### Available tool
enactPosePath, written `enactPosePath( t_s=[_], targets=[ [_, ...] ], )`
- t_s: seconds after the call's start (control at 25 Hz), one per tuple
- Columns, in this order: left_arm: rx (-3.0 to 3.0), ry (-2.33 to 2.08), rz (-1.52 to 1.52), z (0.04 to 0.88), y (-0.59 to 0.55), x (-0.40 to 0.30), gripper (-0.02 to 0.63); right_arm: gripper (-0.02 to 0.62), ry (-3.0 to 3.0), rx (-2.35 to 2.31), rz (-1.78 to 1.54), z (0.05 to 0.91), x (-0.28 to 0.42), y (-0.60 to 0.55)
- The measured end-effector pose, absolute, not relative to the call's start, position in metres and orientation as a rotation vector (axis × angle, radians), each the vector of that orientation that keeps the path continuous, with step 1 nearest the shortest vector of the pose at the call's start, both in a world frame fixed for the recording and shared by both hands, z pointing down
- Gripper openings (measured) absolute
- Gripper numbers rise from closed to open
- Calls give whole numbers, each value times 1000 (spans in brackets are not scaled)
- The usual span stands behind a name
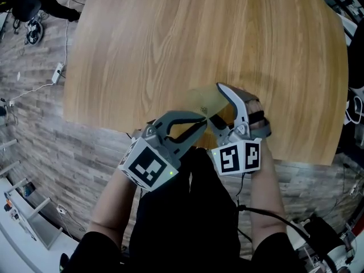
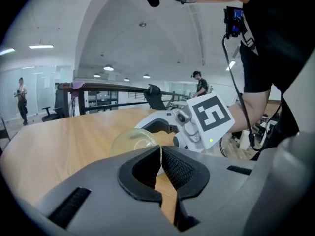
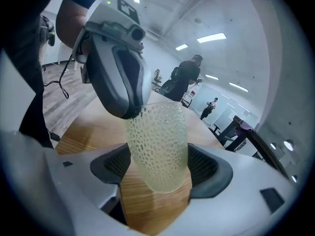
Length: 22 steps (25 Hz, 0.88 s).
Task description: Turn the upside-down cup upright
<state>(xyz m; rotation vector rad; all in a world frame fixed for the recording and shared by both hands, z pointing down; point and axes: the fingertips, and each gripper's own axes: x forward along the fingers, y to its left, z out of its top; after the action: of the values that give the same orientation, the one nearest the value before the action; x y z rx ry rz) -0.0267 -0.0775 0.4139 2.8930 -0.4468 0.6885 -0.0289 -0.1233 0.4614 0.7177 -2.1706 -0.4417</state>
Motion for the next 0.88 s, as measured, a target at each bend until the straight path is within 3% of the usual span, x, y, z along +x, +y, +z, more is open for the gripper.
enactPosePath(
  t_s=[0.68, 0.88],
  targets=[
    [2961, -676, 425, 380, -98, -26, 18, 299, -2420, 966, -77, 457, -17, -132],
    [2709, -1041, 328, 391, -135, -71, 18, 300, -2523, 1045, 21, 445, -10, -133]
  ],
)
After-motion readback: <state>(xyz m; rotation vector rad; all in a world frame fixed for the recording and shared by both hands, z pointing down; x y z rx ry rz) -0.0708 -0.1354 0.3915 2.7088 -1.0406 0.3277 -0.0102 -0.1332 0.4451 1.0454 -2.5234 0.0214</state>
